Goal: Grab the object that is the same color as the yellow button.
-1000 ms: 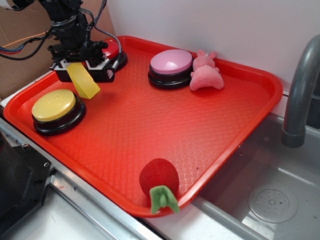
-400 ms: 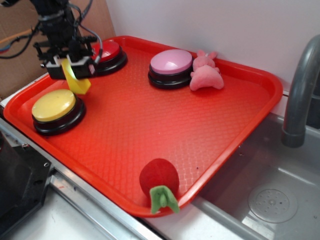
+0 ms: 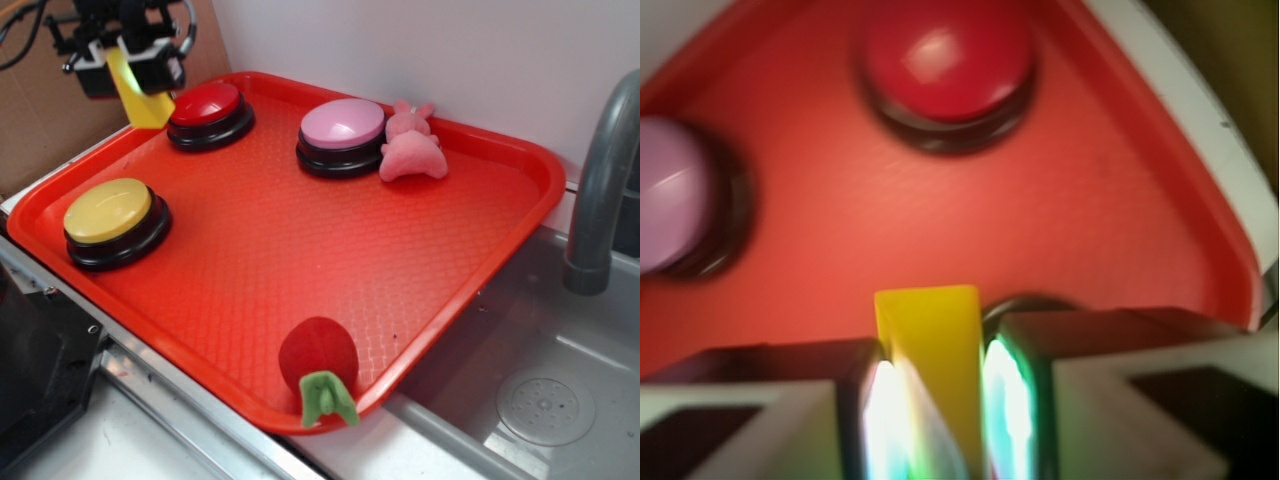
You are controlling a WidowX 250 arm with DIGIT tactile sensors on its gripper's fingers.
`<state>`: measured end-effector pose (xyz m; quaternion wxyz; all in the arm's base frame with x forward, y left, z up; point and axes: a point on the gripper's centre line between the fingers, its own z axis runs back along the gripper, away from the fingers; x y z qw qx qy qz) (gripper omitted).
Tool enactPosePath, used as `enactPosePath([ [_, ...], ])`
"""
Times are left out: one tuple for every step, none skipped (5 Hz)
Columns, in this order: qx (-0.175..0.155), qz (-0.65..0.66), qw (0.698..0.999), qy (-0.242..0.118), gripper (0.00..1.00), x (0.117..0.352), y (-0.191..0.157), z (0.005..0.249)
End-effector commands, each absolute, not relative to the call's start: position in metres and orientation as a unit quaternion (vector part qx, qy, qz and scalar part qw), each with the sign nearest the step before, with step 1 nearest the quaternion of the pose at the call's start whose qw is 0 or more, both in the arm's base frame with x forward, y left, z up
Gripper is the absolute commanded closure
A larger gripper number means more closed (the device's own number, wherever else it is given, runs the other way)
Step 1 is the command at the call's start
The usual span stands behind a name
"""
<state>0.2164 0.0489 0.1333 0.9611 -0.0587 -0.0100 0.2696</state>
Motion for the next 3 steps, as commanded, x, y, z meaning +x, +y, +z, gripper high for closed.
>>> enactPosePath([
  [-0.075, 0.184, 0.98, -0.02, 1.0, 0.196, -0.014, 0.172],
  [-0.084, 0.196, 0.977, 0.006, 1.0, 0.187, -0.021, 0.158],
  [-0.08, 0.246, 0.965, 0.035, 1.0, 0.184, -0.011, 0.16],
])
